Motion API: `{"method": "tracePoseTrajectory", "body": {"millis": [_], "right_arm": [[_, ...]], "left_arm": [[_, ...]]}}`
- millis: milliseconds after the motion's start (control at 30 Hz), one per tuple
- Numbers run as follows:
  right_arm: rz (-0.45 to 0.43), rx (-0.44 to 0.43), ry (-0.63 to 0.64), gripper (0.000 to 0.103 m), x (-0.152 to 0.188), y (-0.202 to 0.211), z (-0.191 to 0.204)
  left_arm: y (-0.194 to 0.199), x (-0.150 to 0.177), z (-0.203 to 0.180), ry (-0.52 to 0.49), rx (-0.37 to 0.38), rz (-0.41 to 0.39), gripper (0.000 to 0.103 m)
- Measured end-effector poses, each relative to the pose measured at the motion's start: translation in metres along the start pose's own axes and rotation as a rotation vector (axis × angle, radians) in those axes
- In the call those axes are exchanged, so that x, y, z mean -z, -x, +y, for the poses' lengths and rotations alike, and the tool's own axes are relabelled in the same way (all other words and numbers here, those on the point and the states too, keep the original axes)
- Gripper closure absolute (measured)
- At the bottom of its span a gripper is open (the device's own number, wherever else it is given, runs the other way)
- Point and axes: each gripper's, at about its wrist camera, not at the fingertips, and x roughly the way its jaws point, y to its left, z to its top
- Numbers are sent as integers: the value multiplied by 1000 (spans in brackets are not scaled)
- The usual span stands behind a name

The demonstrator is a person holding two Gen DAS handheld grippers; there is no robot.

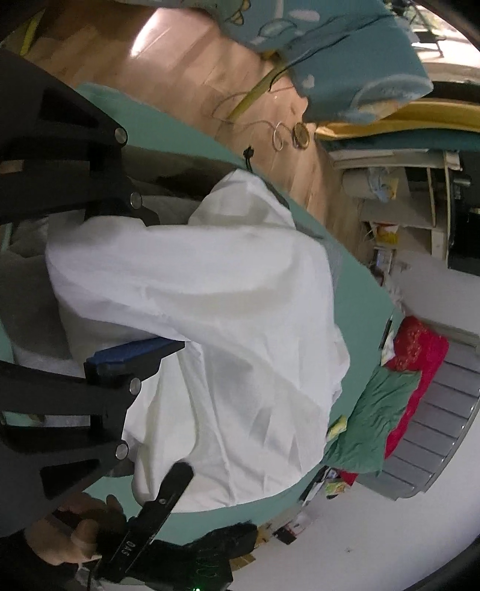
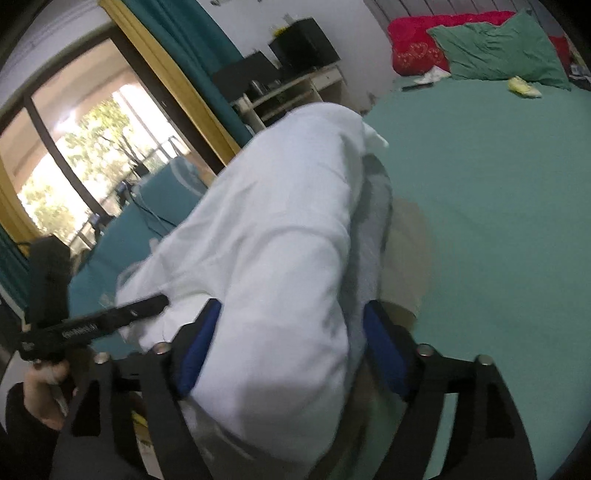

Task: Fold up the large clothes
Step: 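Carry the bundle with the right tool onto the grey clothes stack, then release the jacket on the stack and pull the right tool back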

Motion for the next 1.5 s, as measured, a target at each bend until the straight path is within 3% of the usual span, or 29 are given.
{"method": "tracePoseTrajectory", "body": {"millis": [233,400,633,1033,1300,1500], "right_arm": [[6,32,7,23,-7,30,3],[21,80,43,20,-1,66,2],[19,136,101,20,13,120,-4],[-24,234,52,20,32,205,-40],[-84,281,-46,20,45,269,-77],[-157,334,-75,20,45,321,-100]], "left_arm": [[44,6,-21,-19,-109,-84,54],[86,22,-41,-9,-134,-160,51],[118,54,-97,-46,-83,-192,51],[137,98,-189,-5,71,-224,51],[143,117,-249,-44,111,-214,52],[136,125,-297,-102,148,-148,52]]}}
